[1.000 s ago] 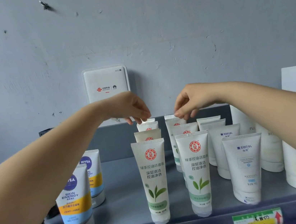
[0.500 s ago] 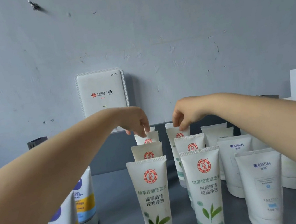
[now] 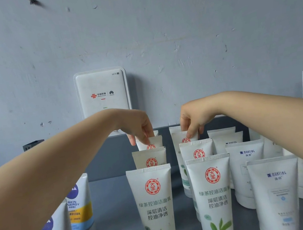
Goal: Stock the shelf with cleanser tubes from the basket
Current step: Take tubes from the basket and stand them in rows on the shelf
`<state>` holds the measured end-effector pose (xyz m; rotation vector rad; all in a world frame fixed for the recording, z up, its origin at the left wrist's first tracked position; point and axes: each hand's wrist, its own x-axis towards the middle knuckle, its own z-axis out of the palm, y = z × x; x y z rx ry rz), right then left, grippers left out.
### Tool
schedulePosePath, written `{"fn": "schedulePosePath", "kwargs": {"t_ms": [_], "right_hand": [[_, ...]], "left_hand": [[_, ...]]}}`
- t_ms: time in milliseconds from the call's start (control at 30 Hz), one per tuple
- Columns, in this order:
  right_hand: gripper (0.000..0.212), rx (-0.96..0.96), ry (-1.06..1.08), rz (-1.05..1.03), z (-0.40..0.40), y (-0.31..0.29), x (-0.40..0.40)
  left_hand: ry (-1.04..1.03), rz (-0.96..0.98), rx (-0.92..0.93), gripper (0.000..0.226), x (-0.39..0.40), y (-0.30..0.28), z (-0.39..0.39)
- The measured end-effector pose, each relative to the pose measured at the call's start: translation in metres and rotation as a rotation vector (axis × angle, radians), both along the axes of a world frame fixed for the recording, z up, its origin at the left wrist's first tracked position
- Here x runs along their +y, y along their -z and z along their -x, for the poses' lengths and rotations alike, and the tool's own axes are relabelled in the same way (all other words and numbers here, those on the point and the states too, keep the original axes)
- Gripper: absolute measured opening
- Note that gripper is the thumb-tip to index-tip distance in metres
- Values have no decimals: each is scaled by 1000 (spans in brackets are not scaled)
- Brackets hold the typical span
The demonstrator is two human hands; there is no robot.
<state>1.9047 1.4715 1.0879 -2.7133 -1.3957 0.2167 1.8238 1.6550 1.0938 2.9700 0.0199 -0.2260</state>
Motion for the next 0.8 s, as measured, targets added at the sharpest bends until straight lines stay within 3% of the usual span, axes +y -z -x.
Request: {"fn": "schedulePosePath", "kwargs": {"t_ms": [800], "right_hand": [[18, -1, 18, -19, 6, -1, -8]], "left_hand": [[24, 0, -41, 20, -5, 3, 17]]}}
